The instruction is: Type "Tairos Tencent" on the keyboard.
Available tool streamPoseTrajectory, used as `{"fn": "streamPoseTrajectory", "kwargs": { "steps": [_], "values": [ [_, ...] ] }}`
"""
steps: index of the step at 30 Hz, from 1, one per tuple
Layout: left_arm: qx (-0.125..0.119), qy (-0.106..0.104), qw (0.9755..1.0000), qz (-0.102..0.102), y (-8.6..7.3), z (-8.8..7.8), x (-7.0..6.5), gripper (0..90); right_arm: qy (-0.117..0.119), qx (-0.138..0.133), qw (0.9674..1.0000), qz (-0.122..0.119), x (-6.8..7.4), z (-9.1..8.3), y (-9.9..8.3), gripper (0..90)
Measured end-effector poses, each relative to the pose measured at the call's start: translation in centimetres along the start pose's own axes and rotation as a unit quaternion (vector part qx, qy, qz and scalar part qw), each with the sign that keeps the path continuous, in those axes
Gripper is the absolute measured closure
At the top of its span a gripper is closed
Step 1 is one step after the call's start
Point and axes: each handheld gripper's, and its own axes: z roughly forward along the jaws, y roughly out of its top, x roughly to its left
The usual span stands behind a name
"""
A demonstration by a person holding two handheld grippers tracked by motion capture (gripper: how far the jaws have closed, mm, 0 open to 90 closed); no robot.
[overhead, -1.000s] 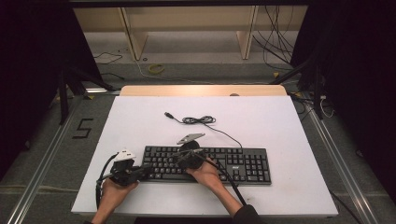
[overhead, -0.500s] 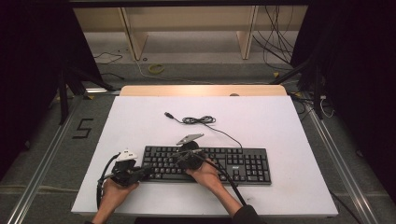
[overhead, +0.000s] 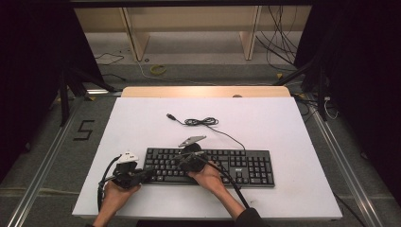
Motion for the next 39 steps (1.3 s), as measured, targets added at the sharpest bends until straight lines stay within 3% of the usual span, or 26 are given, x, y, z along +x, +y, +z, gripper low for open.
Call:
{"fn": "streamPoseTrajectory", "kwargs": {
  "steps": [8, 14, 19, 26, 31, 35, 39],
  "values": [
    [-0.013, -0.005, 0.9999, 0.001, 0.1, -0.3, -0.1, 86.9, 0.009, -0.012, 0.9998, 0.009, 0.2, -0.8, 0.1, 87.2],
    [-0.043, -0.018, 0.9989, 0.001, 0.3, -0.8, -0.3, 82.5, 0.012, -0.03, 0.9995, 0.006, 0.2, -1.7, 0.2, 82.9],
    [-0.053, -0.023, 0.9983, -0.003, 0.5, -0.9, -0.4, 73.9, 0.021, -0.039, 0.999, 0.008, 0.2, -2.6, 0.0, 74.8],
    [-0.071, -0.032, 0.9968, -0.02, 1.0, -1.1, -0.4, 52.4, 0.036, -0.05, 0.998, 0.012, -0.1, -3.9, -0.7, 56.4],
    [-0.079, -0.036, 0.996, -0.019, 1.5, -0.9, -0.5, 41.3, 0.043, -0.056, 0.9974, 0.014, 0.0, -4.9, -1.2, 47.4],
    [-0.088, -0.036, 0.9953, -0.017, 1.9, -0.8, -0.7, 35.2, 0.057, -0.068, 0.9958, 0.023, -0.1, -5.8, -1.7, 43.2],
    [-0.091, -0.037, 0.995, -0.017, 2.3, -0.7, -0.7, 36.7, 0.06, -0.076, 0.995, 0.025, -0.2, -6.6, -2.3, 40.4]
  ]
}}
